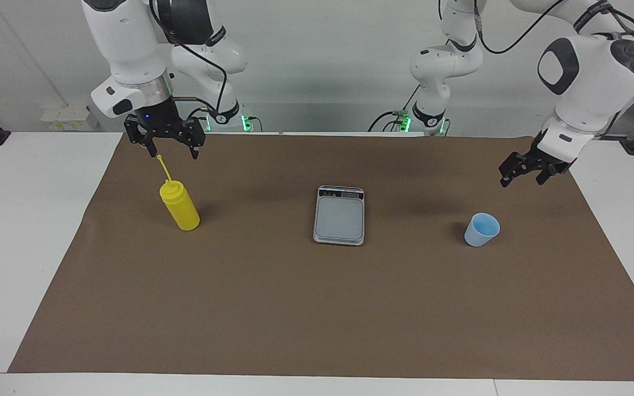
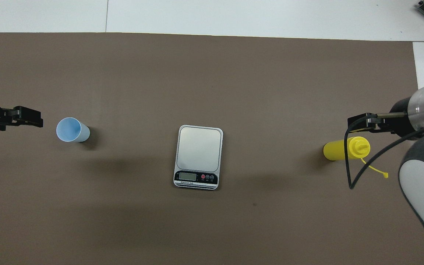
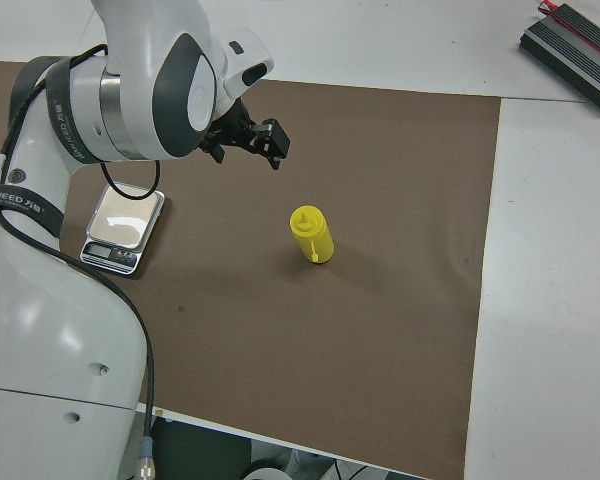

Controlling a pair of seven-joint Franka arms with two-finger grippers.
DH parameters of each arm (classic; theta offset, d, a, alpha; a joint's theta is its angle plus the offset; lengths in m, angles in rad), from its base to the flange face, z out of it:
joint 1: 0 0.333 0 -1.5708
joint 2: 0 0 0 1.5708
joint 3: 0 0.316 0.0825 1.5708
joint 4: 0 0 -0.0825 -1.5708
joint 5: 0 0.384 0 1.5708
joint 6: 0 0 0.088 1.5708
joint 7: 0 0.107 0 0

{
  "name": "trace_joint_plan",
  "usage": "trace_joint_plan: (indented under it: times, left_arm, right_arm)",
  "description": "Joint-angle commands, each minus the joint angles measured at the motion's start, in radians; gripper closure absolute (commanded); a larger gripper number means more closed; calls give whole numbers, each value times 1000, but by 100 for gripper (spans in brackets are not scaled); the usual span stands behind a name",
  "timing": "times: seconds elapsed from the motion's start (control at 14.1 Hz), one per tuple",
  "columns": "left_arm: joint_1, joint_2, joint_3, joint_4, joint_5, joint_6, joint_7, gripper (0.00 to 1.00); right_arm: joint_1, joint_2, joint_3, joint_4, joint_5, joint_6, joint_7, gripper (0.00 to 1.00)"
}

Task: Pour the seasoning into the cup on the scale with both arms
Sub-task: 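Move the left gripper toward the light-blue cup, then grasp the light-blue cup with the left gripper and lift it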

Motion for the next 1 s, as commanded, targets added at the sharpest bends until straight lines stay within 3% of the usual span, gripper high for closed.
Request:
trace_joint_plan:
  times: [0.0, 0.5, 0.93]
  left_arm:
    - [22, -30, -5, -171, -12, 187, -50, 0]
    - [22, 32, -8, -330, -23, 448, -127, 0]
    - [9, 110, -8, -333, -23, 507, -157, 0]
  right_arm:
    - [-14, -13, 1, -7, 18, -11, -22, 0]
    - [-14, -13, 1, -7, 18, -10, -22, 0]
    - [-14, -13, 1, -7, 18, -11, -22, 0]
